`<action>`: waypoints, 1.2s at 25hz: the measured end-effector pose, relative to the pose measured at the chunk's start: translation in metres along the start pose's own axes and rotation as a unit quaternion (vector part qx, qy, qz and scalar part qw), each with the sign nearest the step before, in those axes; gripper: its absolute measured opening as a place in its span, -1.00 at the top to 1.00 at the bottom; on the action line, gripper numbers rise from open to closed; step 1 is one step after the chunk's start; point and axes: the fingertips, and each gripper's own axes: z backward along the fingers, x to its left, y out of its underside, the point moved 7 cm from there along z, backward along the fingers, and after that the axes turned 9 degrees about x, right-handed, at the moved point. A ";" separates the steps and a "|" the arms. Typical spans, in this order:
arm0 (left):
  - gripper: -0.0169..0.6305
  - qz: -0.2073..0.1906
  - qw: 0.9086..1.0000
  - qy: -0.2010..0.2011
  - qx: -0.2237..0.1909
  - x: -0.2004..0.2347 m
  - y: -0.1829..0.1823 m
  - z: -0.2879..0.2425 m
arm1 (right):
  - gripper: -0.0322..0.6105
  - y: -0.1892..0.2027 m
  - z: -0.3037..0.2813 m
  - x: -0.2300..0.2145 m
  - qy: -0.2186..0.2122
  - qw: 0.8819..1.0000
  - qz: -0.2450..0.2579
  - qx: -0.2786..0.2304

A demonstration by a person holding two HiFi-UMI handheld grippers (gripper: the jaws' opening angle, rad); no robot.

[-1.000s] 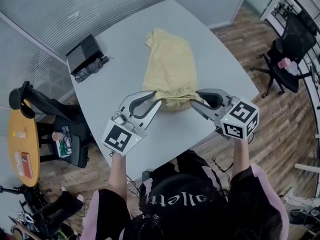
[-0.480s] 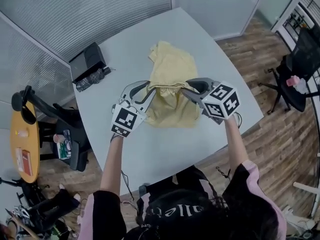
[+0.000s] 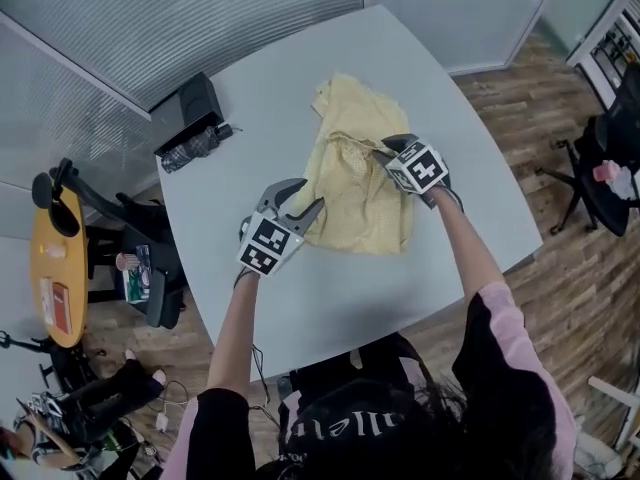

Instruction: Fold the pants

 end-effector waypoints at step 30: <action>0.37 0.097 0.993 0.043 -0.059 -0.112 0.034 0.062 | 0.24 0.005 0.072 0.093 0.048 0.993 -0.034 -0.101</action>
